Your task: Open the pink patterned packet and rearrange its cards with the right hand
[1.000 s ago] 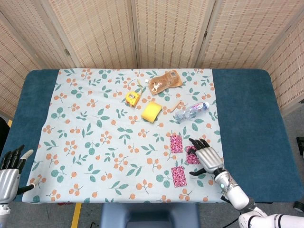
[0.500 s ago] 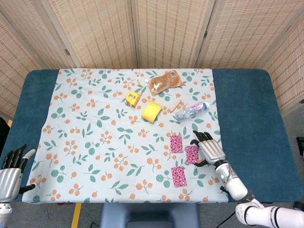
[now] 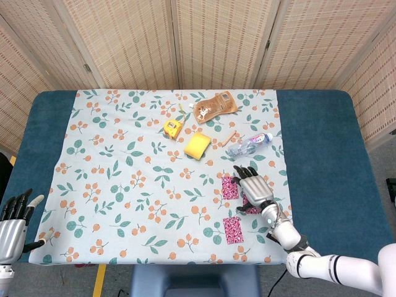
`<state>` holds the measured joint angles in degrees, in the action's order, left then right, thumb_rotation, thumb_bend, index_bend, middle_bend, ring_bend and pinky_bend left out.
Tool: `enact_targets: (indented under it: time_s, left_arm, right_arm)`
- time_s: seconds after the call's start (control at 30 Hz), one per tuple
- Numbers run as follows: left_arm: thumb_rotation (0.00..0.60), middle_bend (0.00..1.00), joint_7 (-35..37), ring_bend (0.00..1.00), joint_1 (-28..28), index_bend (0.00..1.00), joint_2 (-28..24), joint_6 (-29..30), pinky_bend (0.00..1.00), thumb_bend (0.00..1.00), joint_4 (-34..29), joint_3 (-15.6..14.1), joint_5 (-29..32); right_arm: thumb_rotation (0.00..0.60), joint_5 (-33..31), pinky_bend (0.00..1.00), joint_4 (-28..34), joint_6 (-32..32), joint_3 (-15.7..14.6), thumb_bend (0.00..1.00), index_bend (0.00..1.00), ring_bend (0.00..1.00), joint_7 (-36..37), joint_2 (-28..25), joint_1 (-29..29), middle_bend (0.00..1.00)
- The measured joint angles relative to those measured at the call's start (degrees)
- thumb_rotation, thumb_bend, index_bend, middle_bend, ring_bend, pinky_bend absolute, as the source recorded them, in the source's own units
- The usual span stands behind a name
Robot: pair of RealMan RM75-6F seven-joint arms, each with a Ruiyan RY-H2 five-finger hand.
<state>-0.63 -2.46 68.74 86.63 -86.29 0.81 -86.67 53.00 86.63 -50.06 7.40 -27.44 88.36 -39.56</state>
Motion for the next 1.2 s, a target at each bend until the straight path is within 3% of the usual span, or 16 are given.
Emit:
enact_targets:
  time_s: [0.43, 1.2]
  left_arm:
    - [0.6, 0.0, 0.4, 0.04, 0.3, 0.18, 0.2, 0.0, 0.0, 0.26, 0.6, 0.0, 0.3]
    - [0.6, 0.0, 0.4, 0.04, 0.3, 0.18, 0.2, -0.4, 0.0, 0.26, 0.8, 0.1, 0.8]
  right_arm:
    - [0.529, -9.8, 0.0, -7.4, 2.2, 2.3, 0.15, 0.26, 0.0, -4.3, 5.1, -6.0, 0.0]
    - [0.53, -14.1, 0.0, -8.6, 3.1, 1.2, 0.15, 0.23, 0.0, -4.7, 6.1, -9.0, 0.0]
